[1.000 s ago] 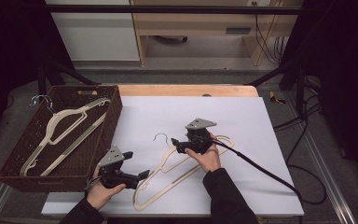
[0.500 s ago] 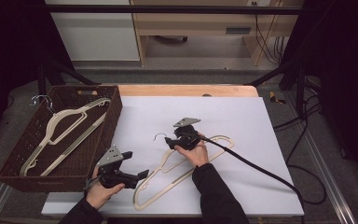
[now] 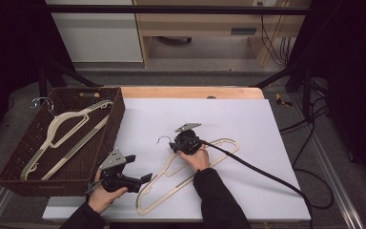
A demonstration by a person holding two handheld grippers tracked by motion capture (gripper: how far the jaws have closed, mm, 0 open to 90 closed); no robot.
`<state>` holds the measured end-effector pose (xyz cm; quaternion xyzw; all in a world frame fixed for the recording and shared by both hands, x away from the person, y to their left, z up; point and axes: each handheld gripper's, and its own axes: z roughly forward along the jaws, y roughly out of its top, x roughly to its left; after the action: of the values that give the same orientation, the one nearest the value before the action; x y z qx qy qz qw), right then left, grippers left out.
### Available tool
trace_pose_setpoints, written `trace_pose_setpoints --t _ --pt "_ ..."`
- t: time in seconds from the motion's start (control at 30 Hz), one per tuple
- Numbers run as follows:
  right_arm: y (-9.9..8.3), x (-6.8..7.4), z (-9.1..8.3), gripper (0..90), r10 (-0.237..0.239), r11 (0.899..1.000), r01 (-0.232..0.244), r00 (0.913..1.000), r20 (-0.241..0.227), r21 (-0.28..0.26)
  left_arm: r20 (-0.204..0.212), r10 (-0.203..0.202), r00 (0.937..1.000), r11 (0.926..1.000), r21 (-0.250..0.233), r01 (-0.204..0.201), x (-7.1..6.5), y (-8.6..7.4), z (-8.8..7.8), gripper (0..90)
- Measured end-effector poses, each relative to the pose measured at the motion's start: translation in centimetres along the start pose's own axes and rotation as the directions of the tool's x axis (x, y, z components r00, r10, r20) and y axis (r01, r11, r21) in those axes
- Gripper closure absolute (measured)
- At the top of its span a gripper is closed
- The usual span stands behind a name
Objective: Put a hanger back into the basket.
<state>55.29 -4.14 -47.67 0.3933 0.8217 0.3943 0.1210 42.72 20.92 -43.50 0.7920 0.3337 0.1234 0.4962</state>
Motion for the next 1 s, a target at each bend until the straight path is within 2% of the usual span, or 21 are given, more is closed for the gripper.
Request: trace_pose_setpoints --t 0.2,0.27,0.33,0.6,0.73,0.83,0.9,0.97,1.0 --pt "0.0 0.8 0.5 75.4 -0.037 0.999 0.037 0.9992 0.013 0.026 0.001 -0.003 1.0 1.0 0.006 0.003 0.0 -0.1 0.1 3.9" --pt "0.0 1.0 0.6 77.5 -0.069 0.997 0.068 0.9973 0.025 0.032 0.0 -0.003 1.0 1.0 0.009 0.003 0.0 -0.1 0.1 4.0" --pt "0.0 1.1 0.6 80.5 -0.079 0.996 0.077 0.9961 0.04 0.039 0.001 -0.006 1.0 1.0 0.008 0.006 0.0 -0.1 0.1 4.1" --pt "0.2 1.0 0.5 88.5 -0.041 0.997 0.039 0.9983 0.041 0.062 0.001 -0.016 0.9999 0.9997 0.017 0.016 0.1 -0.2 0.5 4.6" --pt "0.2 1.0 0.5 88.8 -0.014 0.998 0.012 0.9991 0.041 0.062 -0.003 -0.015 0.9999 0.9988 0.046 0.016 0.1 0.1 1.6 5.4" --pt "0.2 1.0 0.5 88.9 -0.022 0.998 0.02 0.9988 0.044 0.053 -0.004 -0.018 0.9998 0.9971 0.074 0.018 0.1 0.3 2.5 6.0" --pt "0.2 1.1 0.4 89.0 -0.001 0.998 -0.001 0.9991 0.042 0.058 -0.009 -0.014 0.9999 0.9962 0.086 0.015 0.1 0.4 3.0 6.4" --pt "0.2 1.0 0.4 89.0 -0.013 0.999 0.011 0.9991 0.041 0.049 -0.013 -0.017 0.9998 0.9955 0.093 0.018 0.2 0.5 3.4 7.6" --pt "0.3 1.2 0.3 89.1 -0.002 0.999 0.0 0.999 0.044 0.047 -0.016 -0.018 0.9997 0.9949 0.099 0.02 0.3 0.6 3.6 8.1"
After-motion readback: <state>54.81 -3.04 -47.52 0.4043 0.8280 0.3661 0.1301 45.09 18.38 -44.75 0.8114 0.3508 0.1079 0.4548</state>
